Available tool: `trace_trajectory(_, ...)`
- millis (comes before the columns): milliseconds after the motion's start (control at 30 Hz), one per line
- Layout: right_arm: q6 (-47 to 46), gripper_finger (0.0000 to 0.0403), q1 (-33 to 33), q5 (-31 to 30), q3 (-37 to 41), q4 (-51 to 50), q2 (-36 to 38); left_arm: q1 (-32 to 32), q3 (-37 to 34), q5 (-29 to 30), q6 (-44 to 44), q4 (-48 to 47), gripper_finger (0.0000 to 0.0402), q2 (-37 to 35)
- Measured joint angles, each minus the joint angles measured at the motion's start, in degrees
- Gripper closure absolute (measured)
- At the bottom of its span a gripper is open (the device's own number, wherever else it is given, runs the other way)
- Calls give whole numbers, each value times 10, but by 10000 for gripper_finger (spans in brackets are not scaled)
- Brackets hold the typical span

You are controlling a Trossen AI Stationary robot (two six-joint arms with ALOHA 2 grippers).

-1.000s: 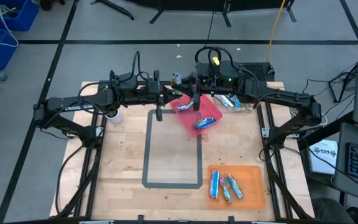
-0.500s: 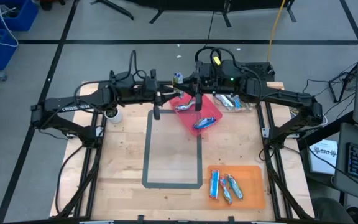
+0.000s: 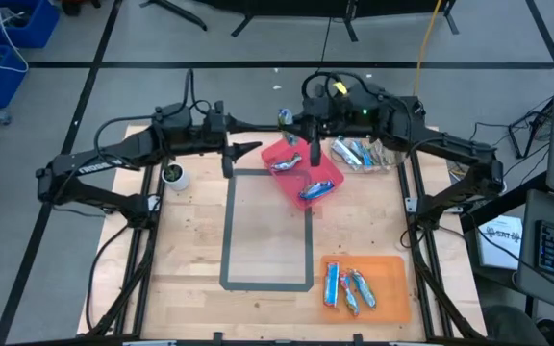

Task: Pick and place Granola Bars by type
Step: Put the blue granola bar into the pink bin

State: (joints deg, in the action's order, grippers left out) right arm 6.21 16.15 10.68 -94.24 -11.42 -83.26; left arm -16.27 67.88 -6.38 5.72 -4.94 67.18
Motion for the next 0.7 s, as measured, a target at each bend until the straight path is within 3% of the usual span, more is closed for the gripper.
trace_trajectory(400,101,389,93,1,-113,-205,-32,-3,0,5,-19,-46,151,-24)
trace_trajectory(700,193,390,123,1,-155,-323,-102,-7,0,23,-21,-69,133,-48)
